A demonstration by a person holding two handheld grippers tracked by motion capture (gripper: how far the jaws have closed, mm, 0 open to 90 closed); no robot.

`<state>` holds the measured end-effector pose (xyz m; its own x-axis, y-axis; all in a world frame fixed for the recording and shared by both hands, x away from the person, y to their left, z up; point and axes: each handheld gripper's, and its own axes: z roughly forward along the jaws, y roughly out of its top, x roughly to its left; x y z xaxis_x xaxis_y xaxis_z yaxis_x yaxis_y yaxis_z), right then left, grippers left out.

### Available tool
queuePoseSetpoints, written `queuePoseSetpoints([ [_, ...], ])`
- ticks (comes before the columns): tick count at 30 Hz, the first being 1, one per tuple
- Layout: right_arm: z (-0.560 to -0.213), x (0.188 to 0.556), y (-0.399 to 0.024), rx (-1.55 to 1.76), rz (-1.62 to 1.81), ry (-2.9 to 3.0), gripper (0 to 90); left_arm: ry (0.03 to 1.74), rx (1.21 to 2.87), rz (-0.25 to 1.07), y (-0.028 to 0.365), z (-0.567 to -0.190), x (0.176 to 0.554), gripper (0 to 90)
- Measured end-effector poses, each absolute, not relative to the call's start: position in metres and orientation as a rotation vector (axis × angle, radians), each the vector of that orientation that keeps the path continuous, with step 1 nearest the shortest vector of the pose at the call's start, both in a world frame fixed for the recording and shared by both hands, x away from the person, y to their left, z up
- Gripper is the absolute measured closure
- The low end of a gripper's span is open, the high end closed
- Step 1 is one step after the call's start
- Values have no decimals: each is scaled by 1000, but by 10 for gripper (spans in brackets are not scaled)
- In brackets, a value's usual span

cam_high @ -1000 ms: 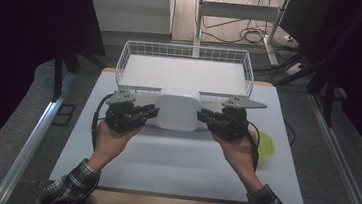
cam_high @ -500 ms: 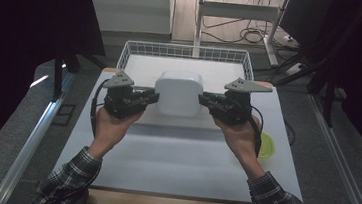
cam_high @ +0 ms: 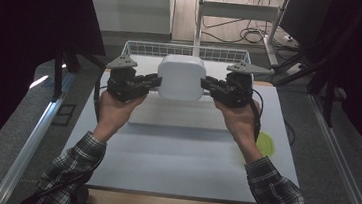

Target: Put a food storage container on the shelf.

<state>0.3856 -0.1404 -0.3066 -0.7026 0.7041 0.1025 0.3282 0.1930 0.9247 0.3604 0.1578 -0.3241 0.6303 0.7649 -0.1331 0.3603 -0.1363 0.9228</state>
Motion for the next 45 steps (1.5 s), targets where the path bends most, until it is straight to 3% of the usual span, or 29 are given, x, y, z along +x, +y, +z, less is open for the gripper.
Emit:
queuePoseSetpoints([
  [17,-309,413,-141,1038,1539,2115,755,916,1713,437,157,-327,387,753],
  [21,-309,416,-140,1025,1567,2116,696,901,1704,446,154,-329,390,634],
  [32,-315,420,-134,982,1529,2117,600,886,1692,483,147,-335,392,489],
  [40,-315,423,-129,976,1519,2103,582,904,1667,479,147,-336,398,472],
  [45,-314,427,-129,1000,1535,2081,637,925,1615,445,152,-334,404,515],
])
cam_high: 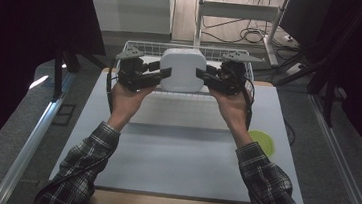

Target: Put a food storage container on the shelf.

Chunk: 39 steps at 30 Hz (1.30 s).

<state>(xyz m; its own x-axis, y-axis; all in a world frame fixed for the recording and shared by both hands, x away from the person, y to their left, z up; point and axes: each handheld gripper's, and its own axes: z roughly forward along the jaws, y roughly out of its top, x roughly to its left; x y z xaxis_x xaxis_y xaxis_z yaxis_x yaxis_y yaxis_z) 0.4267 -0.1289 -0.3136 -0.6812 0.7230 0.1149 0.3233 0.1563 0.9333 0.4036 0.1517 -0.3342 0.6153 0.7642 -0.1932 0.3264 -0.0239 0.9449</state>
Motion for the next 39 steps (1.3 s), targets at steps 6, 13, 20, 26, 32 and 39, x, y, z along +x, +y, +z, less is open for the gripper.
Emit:
queuePoseSetpoints([
  [6,-311,432,-131,1027,1546,2073,691,933,1605,429,155,-331,411,576],
  [13,-310,441,-133,1057,1572,2058,716,963,1594,424,153,-330,422,583],
  [20,-310,448,-134,1072,1565,2054,652,975,1604,422,151,-331,429,547],
  [26,-314,454,-133,1083,1556,2056,623,998,1595,365,151,-334,436,483],
  [32,-316,458,-132,1087,1550,2068,619,1025,1596,326,156,-337,445,450],
  [39,-317,458,-135,1092,1546,2026,638,1050,1594,442,162,-328,439,370],
])
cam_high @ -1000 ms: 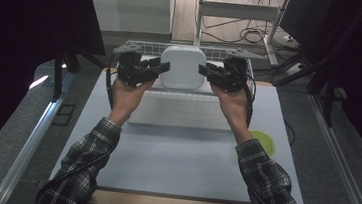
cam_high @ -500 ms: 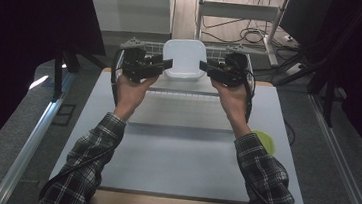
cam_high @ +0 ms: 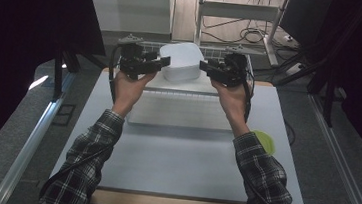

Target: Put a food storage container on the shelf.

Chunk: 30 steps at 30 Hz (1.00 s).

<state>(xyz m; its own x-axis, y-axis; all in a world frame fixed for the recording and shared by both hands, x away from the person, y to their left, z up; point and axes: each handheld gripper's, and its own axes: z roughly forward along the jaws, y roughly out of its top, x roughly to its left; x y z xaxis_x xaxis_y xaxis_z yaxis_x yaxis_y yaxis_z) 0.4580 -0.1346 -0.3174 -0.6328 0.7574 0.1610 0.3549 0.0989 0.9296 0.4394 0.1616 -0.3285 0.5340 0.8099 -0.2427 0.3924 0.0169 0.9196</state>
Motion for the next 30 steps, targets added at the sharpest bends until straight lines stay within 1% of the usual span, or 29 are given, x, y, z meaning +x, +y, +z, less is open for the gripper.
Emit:
queuePoseSetpoints([
  [1,-318,460,-137,1102,1520,2019,697,1054,1602,471,163,-328,437,444],
  [2,-318,460,-137,1102,1520,2019,697,1058,1611,508,164,-328,434,444],
  [3,-320,463,-139,1101,1482,2022,755,1072,1643,559,165,-330,431,567],
  [4,-320,463,-139,1101,1482,2022,755,1072,1643,559,165,-330,431,615],
  [5,-322,466,-138,1102,1461,2024,778,1086,1667,582,165,-332,431,615],
  [7,-325,471,-136,1107,1424,2030,812,1111,1709,594,164,-338,434,693],
  [9,-330,480,-130,1118,1377,2027,843,1134,1753,590,160,-344,441,745],
  [14,-335,491,-121,1121,1326,2050,862,1147,1780,589,154,-347,449,765],
  [15,-335,491,-119,1120,1330,2061,882,1152,1784,599,153,-347,451,765],
  [24,-337,472,-118,1086,1341,2100,884,1182,1778,578,157,-349,461,774],
  [30,-337,470,-123,1087,1348,2095,878,1175,1784,576,153,-349,464,773],
])
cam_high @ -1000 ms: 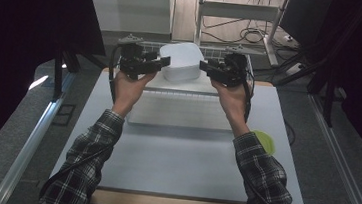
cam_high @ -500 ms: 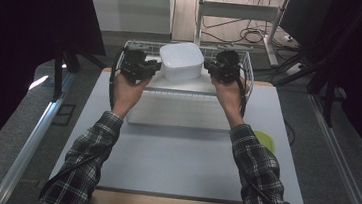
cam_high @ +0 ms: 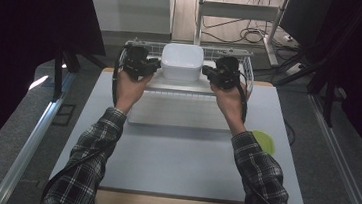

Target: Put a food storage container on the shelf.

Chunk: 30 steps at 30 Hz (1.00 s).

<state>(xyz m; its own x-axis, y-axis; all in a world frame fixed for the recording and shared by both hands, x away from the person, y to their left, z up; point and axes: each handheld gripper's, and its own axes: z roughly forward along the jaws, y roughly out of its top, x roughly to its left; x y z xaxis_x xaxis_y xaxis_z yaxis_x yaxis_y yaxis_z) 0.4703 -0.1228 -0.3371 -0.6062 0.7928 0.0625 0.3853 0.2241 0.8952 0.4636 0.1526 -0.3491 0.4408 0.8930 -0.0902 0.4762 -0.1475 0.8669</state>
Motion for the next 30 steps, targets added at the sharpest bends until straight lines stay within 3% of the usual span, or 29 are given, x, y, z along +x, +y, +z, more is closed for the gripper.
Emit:
queuePoseSetpoints([
  [4,-337,470,-125,1087,1350,2096,875,1173,1782,568,152,-350,462,773],
  [11,-335,462,-129,1067,1346,2081,791,1151,1765,564,159,-347,451,659],
  [21,-339,432,-149,1024,1412,2113,538,1051,1765,564,167,-351,409,409],
  [30,-349,411,-158,986,1434,2160,376,981,1783,513,170,-365,379,254],
])
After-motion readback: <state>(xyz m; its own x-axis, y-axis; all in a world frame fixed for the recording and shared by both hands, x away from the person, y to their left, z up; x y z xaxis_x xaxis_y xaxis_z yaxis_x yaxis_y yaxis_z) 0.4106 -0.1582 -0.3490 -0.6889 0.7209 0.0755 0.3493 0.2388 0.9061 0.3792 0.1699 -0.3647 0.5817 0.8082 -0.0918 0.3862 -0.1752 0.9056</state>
